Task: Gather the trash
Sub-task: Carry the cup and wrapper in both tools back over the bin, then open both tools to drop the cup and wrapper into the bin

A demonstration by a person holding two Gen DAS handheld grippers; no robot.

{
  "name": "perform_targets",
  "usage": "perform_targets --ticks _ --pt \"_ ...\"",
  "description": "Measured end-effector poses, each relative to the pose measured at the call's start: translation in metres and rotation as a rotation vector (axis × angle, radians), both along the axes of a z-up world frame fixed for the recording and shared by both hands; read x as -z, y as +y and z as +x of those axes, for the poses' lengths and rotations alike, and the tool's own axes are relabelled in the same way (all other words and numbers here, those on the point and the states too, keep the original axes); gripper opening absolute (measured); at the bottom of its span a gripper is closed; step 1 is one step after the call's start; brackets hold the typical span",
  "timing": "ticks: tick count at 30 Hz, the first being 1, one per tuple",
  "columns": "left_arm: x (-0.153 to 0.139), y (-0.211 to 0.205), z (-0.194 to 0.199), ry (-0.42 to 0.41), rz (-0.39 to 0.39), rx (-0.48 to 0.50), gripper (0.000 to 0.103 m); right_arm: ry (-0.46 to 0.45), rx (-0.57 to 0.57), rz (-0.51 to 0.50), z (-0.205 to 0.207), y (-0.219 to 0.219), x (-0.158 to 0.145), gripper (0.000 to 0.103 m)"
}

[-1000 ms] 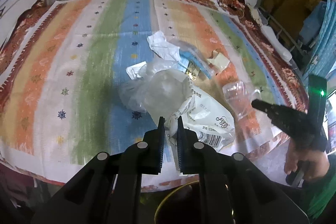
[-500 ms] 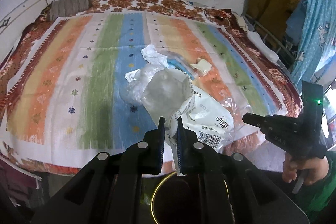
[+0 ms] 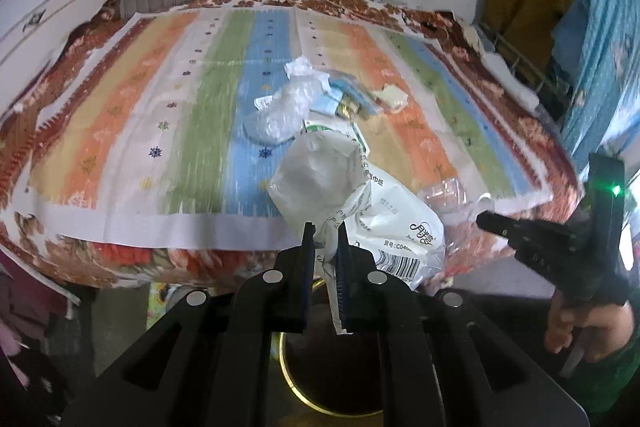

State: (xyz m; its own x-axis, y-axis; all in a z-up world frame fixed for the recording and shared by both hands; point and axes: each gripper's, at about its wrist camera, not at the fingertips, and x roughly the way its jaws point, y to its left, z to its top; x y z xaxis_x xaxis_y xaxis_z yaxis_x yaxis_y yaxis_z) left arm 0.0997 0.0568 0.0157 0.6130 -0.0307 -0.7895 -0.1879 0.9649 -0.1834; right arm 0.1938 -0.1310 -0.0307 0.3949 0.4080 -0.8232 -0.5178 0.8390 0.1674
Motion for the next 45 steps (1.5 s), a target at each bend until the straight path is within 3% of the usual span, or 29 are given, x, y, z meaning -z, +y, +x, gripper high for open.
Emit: perform_targets --ticks 2,12,16,19,26,30,31,33,34,37,40,45 --pt "0.004 -0.004 -0.004 0.015 0.043 -0.015 0.008 -0.017 -0.003 -0.027 -0.007 0.0 0.004 0.003" --pt "0.026 -0.026 -0.014 0.076 0.069 0.009 0.008 0.022 0.029 -0.06 -0.031 -0.014 0.031 0.003" --pt "0.034 -0.042 -0.021 0.08 0.138 0.015 0.008 0.029 0.046 -0.119 -0.046 -0.016 0.048 0.003" --pt "0.052 -0.054 -0.021 0.139 0.177 0.021 0.008 0.061 0.045 -0.148 -0.058 -0.014 0.065 0.003" --pt "0.088 -0.058 -0.016 0.268 0.169 -0.005 0.008 0.101 0.018 -0.244 -0.073 -0.003 0.096 0.004" --pt "0.103 -0.056 -0.011 0.317 0.134 -0.016 0.012 0.186 0.03 -0.258 -0.068 -0.004 0.114 0.004" --pt "0.106 -0.055 -0.01 0.327 0.101 -0.017 0.015 0.201 0.037 -0.251 -0.066 -0.006 0.116 0.006" --pt "0.11 -0.057 -0.007 0.348 0.058 0.005 0.046 0.227 0.049 -0.223 -0.064 -0.008 0.118 0.024" --pt "0.11 -0.06 -0.006 0.344 0.052 0.019 0.049 0.231 0.05 -0.212 -0.063 -0.008 0.117 0.027" --pt "0.101 -0.063 -0.007 0.307 0.057 0.031 0.051 0.24 0.041 -0.192 -0.063 -0.007 0.117 0.034" --pt "0.093 -0.049 -0.006 0.284 0.04 -0.016 0.052 0.239 0.048 -0.165 -0.06 -0.008 0.112 0.039" --pt "0.081 -0.016 -0.005 0.252 -0.037 -0.1 0.053 0.215 0.059 -0.098 -0.056 -0.012 0.096 0.049"
